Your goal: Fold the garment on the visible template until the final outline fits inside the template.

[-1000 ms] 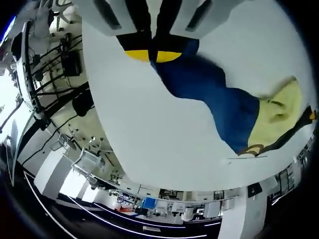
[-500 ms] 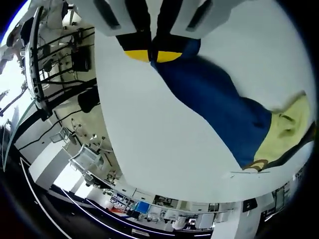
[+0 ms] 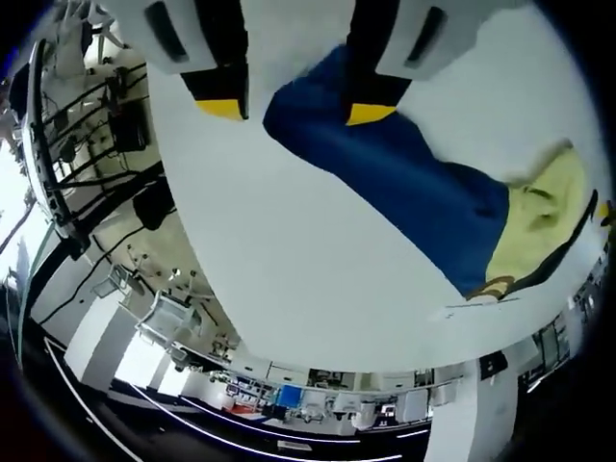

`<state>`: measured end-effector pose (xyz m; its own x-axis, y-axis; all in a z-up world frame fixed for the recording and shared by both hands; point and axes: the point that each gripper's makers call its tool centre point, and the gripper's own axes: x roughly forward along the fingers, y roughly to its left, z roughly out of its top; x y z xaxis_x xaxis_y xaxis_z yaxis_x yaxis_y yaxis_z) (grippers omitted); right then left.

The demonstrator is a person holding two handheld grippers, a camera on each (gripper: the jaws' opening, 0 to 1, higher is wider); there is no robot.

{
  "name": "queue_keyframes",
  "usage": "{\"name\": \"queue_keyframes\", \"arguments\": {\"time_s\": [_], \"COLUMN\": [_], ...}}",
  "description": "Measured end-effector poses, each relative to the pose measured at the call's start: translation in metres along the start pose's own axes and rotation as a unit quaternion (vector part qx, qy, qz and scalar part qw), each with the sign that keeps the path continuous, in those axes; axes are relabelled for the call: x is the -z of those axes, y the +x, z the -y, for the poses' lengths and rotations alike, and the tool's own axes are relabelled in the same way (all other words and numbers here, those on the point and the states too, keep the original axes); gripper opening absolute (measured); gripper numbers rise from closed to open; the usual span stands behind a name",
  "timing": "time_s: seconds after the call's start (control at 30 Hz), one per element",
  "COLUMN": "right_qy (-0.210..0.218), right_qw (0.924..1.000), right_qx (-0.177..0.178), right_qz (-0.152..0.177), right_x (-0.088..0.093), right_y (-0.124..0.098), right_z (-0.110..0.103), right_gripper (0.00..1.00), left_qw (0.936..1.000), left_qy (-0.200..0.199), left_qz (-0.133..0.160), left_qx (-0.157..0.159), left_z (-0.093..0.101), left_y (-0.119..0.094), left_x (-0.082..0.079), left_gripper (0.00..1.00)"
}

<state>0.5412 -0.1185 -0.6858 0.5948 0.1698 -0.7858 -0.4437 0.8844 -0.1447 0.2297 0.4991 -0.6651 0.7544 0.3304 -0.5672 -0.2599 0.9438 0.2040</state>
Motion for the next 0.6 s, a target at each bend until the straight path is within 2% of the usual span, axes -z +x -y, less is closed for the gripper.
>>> {"name": "queue_keyframes", "arguments": {"time_s": [0.2, 0.33, 0.5, 0.6], "right_qy": [0.0, -0.001, -0.042, -0.066], "right_qw": [0.9987, 0.9944, 0.9869, 0.9839], "right_qx": [-0.047, -0.093, -0.139, -0.15], "right_qz": [0.02, 0.051, 0.071, 0.071], "right_x": [-0.007, -0.019, -0.026, -0.026], "right_y": [-0.014, -0.027, -0.046, -0.054], "right_z": [-0.03, -0.058, -0.095, -0.111], "right_gripper": [0.58, 0.7, 0.77, 0.78], "left_qw": [0.9988, 0.9975, 0.9955, 0.995], "left_qy": [0.002, 0.003, 0.004, 0.011], "left_qz": [0.021, 0.031, 0.042, 0.044], "left_qx": [0.045, 0.064, 0.085, 0.089], "left_z": [0.022, 0.033, 0.047, 0.053], "left_y": [-0.005, -0.011, -0.019, -0.022], "left_x": [-0.012, -0.017, -0.024, -0.025], "left_gripper": [0.57, 0.66, 0.79, 0.85]}}
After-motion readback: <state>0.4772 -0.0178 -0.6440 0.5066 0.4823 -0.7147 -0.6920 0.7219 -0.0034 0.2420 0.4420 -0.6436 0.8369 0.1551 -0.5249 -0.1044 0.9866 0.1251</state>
